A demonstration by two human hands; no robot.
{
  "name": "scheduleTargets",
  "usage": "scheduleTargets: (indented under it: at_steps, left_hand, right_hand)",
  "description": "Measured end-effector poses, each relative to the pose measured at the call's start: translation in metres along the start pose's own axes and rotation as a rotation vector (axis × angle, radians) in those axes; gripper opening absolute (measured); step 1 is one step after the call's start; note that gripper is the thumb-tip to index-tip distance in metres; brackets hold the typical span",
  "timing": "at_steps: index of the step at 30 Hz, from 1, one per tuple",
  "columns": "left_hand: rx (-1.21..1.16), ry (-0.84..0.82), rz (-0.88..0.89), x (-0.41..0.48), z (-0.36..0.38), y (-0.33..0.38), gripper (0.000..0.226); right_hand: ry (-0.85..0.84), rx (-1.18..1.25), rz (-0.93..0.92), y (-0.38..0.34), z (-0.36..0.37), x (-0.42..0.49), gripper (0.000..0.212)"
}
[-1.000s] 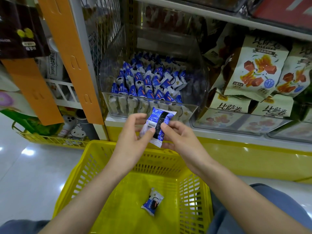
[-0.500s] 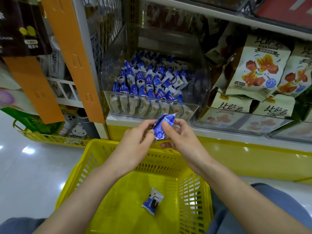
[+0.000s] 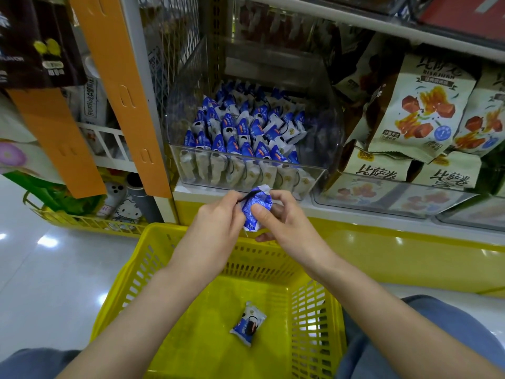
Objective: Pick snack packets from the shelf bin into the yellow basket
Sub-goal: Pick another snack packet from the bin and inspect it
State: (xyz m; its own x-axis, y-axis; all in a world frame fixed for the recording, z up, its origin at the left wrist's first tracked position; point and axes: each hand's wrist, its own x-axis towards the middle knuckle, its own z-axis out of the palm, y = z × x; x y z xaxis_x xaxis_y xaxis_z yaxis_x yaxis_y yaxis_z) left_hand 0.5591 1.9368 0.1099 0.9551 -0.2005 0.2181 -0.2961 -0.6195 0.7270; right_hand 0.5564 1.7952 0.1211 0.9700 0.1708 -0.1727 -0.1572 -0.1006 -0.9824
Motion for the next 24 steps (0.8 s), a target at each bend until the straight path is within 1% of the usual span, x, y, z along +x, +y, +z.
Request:
scheduleTargets:
  at_steps: [2, 5, 7, 9, 12, 15, 18, 20, 22, 24]
  left_hand:
    - [-0.001, 0.025, 0.021, -0.0008, -0.0013, 0.003, 0.023]
    - [0.052, 0.054, 0.1, -0.0019, -0.0042, 0.005, 0.022]
    - [0.078, 0.058, 0.112, -0.0013, -0.0056, 0.0046, 0.023]
    - [0.088, 0.064, 0.112, -0.0008, -0.0063, 0.0042, 0.024]
    - [0.121, 0.072, 0.138, -0.0005, -0.0068, 0.004, 0.017]
    - [0.119, 0.08, 0.141, 0.0, -0.0064, 0.0027, 0.015]
    - [0.002, 0.104, 0.073, 0.0022, -0.004, 0.0, 0.019]
    - [-0.055, 0.102, 0.051, 0.0033, -0.0027, -0.0003, 0.017]
    - [-0.112, 0.057, 0.05, 0.0032, -0.0005, 0.0003, 0.01]
    - [-0.157, -0.018, 0.042, 0.002, 0.002, 0.0005, 0.022]
  right_hand:
    - [-0.03, -0.015, -0.008, -0.0013, -0.0015, 0.0, 0.019]
    - [-0.096, -0.047, 0.0, -0.002, -0.0022, -0.0003, 0.017]
    - [-0.123, -0.054, 0.007, -0.0015, -0.0021, -0.0004, 0.016]
    - [-0.14, -0.06, 0.015, -0.0009, -0.0021, -0.0008, 0.019]
    - [-0.165, -0.098, 0.002, -0.0007, -0.0027, -0.0025, 0.025]
    - [-0.175, -0.12, -0.016, -0.0011, -0.003, -0.0033, 0.025]
    - [-0.158, -0.123, -0.027, 0.0004, -0.0018, -0.0029, 0.024]
    - [-0.118, -0.131, -0.033, 0.0022, -0.001, -0.0023, 0.022]
    - [-0.045, -0.087, -0.035, 0.003, -0.0017, -0.0013, 0.019]
    - [0.03, -0.018, -0.021, 0.0036, -0.0041, 0.0013, 0.021]
